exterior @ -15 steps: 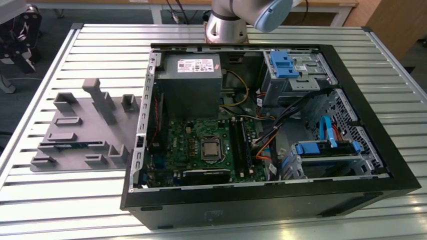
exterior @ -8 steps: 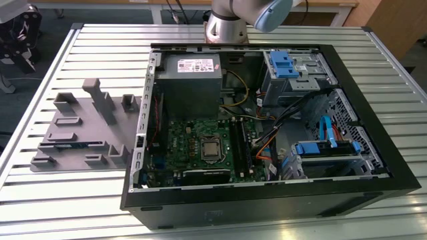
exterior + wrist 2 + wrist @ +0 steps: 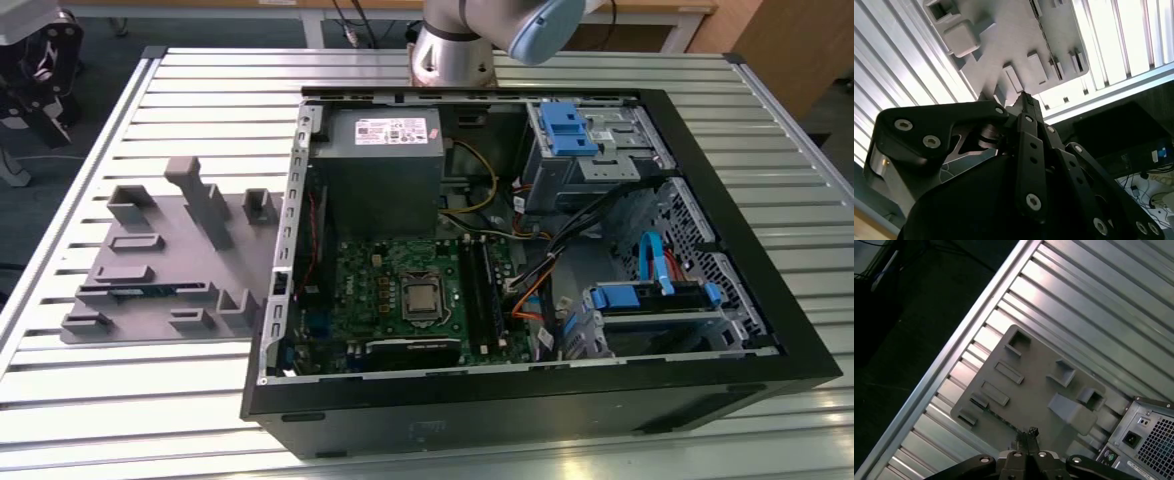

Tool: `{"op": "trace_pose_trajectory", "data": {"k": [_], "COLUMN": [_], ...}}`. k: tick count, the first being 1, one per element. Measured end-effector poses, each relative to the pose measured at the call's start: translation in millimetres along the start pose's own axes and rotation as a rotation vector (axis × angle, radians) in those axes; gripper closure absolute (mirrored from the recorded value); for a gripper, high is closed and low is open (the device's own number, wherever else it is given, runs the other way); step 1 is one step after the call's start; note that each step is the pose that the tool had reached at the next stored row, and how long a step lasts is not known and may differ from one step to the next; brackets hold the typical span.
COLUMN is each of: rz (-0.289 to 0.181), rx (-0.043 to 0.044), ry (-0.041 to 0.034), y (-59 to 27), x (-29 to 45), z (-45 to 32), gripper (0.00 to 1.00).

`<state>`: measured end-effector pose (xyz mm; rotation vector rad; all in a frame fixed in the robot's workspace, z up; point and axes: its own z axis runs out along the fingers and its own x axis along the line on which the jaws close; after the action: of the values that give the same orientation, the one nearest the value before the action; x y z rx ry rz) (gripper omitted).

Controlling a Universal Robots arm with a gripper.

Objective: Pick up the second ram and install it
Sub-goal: 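Pick up the second ram and move it above second insertion slot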

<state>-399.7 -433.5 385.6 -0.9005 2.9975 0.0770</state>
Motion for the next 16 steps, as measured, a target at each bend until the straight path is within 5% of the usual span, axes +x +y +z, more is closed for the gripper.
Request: {"op": "trace_pose_trajectory", "data": {"k": [16], "rz": [-0.089], "rx": [-0.0022], "ry": [0.004], "y": [-0.4], "x": [0.3], "z": [-0.1], "gripper": [0.89]}}
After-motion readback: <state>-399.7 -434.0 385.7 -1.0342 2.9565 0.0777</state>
